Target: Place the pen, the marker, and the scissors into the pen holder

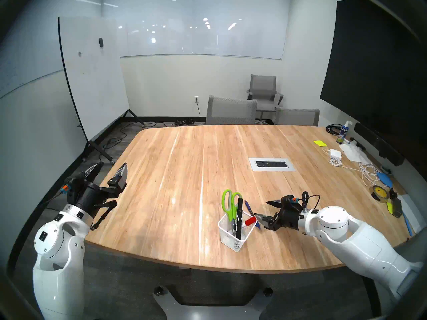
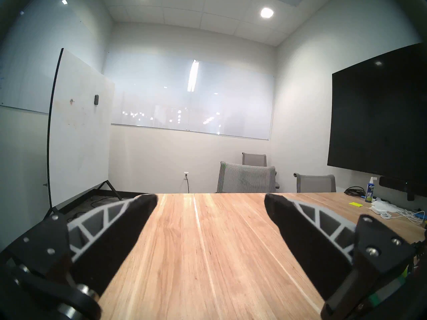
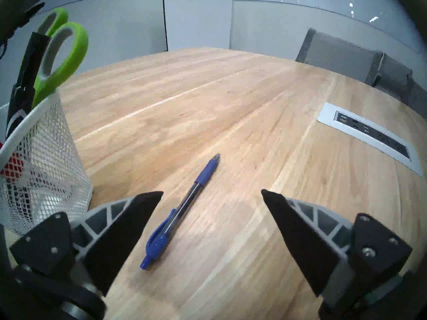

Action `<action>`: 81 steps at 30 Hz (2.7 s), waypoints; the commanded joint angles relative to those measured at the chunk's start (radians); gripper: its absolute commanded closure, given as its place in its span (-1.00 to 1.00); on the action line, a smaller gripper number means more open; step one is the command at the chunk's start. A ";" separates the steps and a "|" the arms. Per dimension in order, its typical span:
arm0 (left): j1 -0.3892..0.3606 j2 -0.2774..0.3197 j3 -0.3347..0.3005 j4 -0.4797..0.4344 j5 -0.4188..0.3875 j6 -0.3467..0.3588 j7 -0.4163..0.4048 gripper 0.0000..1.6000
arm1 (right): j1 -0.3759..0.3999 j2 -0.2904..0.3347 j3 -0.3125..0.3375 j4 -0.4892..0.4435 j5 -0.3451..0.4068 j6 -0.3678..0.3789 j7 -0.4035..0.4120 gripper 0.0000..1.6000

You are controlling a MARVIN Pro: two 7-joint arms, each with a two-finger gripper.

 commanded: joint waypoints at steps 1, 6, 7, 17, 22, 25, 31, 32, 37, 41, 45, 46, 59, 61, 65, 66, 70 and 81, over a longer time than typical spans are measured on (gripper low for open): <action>-0.002 0.000 -0.002 -0.023 -0.002 0.000 -0.001 -1.00 | 0.016 -0.024 -0.006 -0.006 -0.001 -0.005 0.003 -1.00; -0.002 -0.001 -0.003 -0.023 -0.001 0.001 -0.002 -1.00 | 0.011 -0.038 -0.012 0.008 -0.007 -0.009 0.002 -1.00; -0.002 -0.001 -0.003 -0.023 -0.001 0.001 -0.002 -1.00 | 0.011 -0.040 -0.013 0.010 -0.009 -0.010 0.003 -1.00; -0.004 -0.004 -0.004 -0.023 0.001 0.002 -0.004 -1.00 | 0.014 -0.062 -0.029 0.036 -0.021 -0.013 0.009 -1.00; -0.004 -0.005 -0.004 -0.023 0.002 0.003 -0.005 -1.00 | 0.016 -0.072 -0.034 0.051 -0.028 -0.015 0.013 -1.00; -0.005 -0.006 -0.005 -0.023 0.003 0.003 -0.006 -1.00 | 0.017 -0.076 -0.034 0.060 -0.029 -0.014 0.015 -1.00; -0.005 -0.008 -0.005 -0.023 0.004 0.004 -0.007 -1.00 | 0.018 -0.081 -0.034 0.080 -0.032 -0.014 0.022 -1.00; -0.006 -0.008 -0.006 -0.023 0.004 0.004 -0.008 -1.00 | 0.017 -0.082 -0.033 0.082 -0.033 -0.015 0.023 -1.00; -0.006 -0.009 -0.006 -0.023 0.005 0.005 -0.009 -1.00 | 0.016 -0.078 -0.029 0.085 -0.036 -0.014 0.027 -0.71; -0.007 -0.010 -0.007 -0.023 0.006 0.006 -0.010 -1.00 | 0.014 -0.073 -0.024 0.084 -0.038 -0.013 0.030 0.15; -0.007 -0.012 -0.007 -0.023 0.007 0.006 -0.011 -1.00 | 0.013 -0.067 -0.018 0.083 -0.037 -0.012 0.036 0.18; -0.008 -0.012 -0.007 -0.023 0.007 0.006 -0.011 -1.00 | 0.012 -0.066 -0.017 0.082 -0.037 -0.013 0.038 0.34; -0.010 -0.015 -0.009 -0.022 0.010 0.008 -0.015 -1.00 | -0.031 -0.032 0.034 0.055 -0.016 -0.071 0.050 1.00; -0.010 -0.016 -0.009 -0.022 0.010 0.007 -0.015 -1.00 | -0.037 -0.024 0.049 0.045 -0.004 -0.078 0.054 1.00; -0.011 -0.017 -0.009 -0.022 0.011 0.008 -0.017 -1.00 | -0.051 -0.003 0.078 0.027 0.006 -0.096 0.060 1.00; -0.011 -0.017 -0.009 -0.021 0.012 0.008 -0.017 -1.00 | -0.057 0.006 0.085 0.022 0.003 -0.109 0.062 1.00; -0.011 -0.018 -0.010 -0.021 0.012 0.008 -0.018 -1.00 | -0.083 0.024 0.121 0.009 0.024 -0.130 0.066 1.00; -0.013 -0.021 -0.011 -0.021 0.015 0.010 -0.021 -1.00 | -0.142 0.091 0.224 0.002 0.079 -0.193 0.128 1.00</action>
